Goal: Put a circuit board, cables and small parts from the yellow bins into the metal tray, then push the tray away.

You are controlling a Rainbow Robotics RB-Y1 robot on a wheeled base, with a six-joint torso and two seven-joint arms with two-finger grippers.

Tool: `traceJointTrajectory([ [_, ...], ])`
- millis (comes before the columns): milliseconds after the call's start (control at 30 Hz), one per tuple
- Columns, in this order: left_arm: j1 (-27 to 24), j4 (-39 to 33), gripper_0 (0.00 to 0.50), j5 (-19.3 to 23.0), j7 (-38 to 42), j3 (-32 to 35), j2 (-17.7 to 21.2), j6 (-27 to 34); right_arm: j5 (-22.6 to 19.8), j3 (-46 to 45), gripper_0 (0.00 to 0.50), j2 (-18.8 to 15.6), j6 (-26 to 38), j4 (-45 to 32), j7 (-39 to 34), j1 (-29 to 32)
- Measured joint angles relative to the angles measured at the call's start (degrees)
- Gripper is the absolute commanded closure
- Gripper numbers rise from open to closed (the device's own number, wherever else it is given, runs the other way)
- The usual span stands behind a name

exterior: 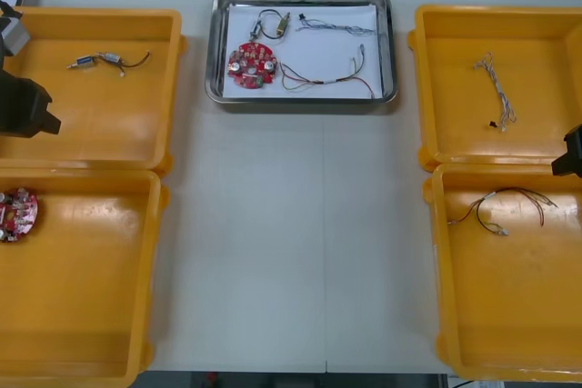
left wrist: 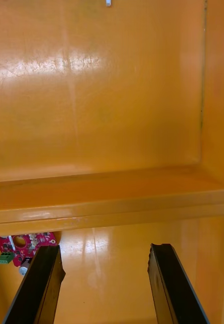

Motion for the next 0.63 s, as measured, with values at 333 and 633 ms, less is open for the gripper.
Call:
traceJointTrajectory([
  [333,0.0,0.0,0.0,0.0,0.0,0.0,0.0,0.0,0.0,0.0,0.0,0.0,0.0,0.0,0.0,0.0],
  [633,0.0,0.0,0.0,0.0,0.0,0.0,0.0,0.0,0.0,0.0,0.0,0.0,0.0,0.0,0.0,0.0],
])
